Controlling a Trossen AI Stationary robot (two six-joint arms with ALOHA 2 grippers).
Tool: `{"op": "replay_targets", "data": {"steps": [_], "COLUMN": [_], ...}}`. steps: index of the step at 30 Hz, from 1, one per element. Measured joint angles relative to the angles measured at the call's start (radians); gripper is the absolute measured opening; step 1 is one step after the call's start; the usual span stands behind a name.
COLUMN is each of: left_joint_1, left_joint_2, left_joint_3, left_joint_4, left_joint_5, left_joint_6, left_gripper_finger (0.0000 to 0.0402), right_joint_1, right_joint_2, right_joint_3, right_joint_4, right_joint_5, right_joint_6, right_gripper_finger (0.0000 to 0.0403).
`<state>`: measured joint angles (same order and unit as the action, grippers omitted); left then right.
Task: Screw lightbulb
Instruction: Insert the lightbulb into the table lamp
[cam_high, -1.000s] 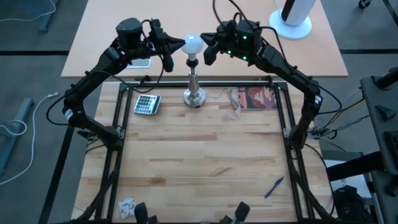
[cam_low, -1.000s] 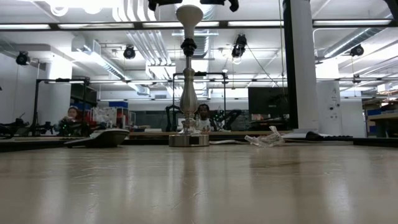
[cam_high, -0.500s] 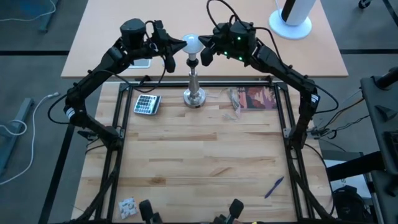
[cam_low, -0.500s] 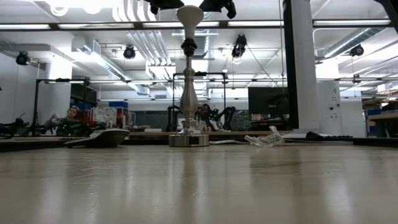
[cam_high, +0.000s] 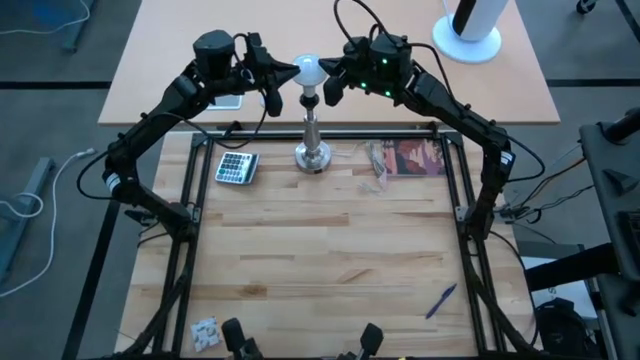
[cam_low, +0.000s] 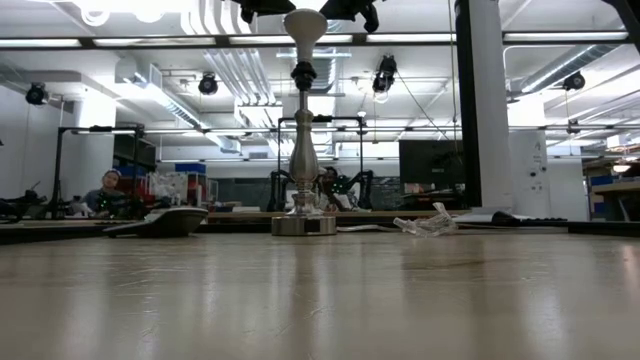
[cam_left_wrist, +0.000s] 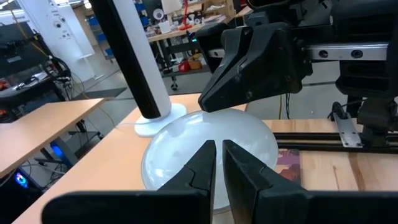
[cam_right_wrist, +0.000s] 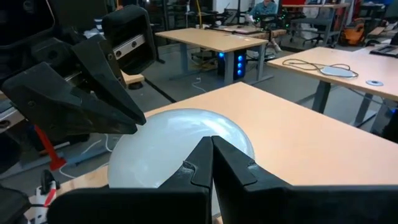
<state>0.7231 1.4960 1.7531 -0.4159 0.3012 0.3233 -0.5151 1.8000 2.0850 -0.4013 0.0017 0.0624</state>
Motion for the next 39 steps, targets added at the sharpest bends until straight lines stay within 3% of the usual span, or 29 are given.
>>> {"op": "replay_targets", "data": {"steps": [39], "left_joint_1": [0.032], "left_joint_2": [0.007], "left_joint_3": [-0.003], "left_joint_4": [0.029], "left_joint_5": [-0.032], "left_joint_6": [0.035], "left_gripper_finger": [0.0020], "right_joint_1": [0.032], "right_joint_2": [0.001], "right_joint_3": [0.003], "right_joint_4": [-0.010], "right_joint_5": [-0.059], "right_joint_6": [0.129], "right_gripper_finger": [0.0000]}}
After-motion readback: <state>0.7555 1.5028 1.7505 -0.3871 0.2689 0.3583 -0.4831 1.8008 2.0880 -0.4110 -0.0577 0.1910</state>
